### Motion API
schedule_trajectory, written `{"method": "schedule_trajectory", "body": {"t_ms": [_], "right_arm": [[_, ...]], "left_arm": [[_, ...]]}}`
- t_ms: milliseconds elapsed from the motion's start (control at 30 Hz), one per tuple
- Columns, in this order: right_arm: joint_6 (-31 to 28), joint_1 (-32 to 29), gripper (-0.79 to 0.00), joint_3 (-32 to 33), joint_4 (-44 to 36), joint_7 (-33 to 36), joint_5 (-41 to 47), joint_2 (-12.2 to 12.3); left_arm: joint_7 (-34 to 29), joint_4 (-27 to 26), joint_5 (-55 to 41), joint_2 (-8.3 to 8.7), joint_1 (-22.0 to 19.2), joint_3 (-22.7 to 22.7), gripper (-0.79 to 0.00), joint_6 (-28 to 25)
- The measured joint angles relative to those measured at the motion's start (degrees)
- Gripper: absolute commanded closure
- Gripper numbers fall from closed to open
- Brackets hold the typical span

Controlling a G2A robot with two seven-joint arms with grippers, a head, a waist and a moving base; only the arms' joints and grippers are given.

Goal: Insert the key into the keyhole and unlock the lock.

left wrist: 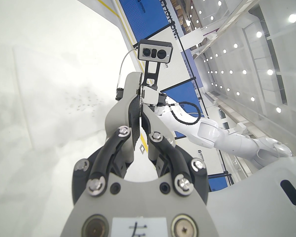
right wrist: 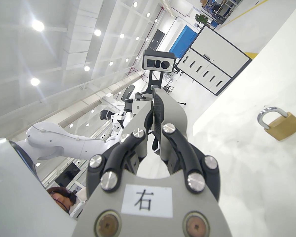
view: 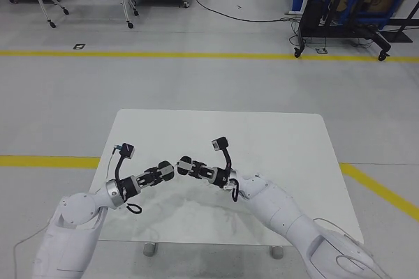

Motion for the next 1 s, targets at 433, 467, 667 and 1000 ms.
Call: {"method": "schedule_trajectory", "body": {"t_ms": [433,467,667,1000], "right_arm": [[1.2,-0.26,0.0,0.97,0.21,2.25,0.1,-0.48],[1.41,-0.27,0.0,1.05,0.26,2.43,0.09,-0.52],[2.08,-0.36,0.0,1.57,0.44,3.0,0.02,-0.71],[3.56,-0.64,-0.785,2.29,0.48,3.87,0.2,-0.85]], "left_arm": [[0.43,0.0,-0.17,0.46,0.01,0.62,0.0,-0.01],[0.51,-0.01,-0.04,0.5,0.0,0.75,0.0,-0.01],[1.43,-0.23,1.45,0.72,0.0,0.99,0.0,-0.69],[4.61,-0.69,2.18,0.97,0.61,0.87,0.0,-0.76]]}}
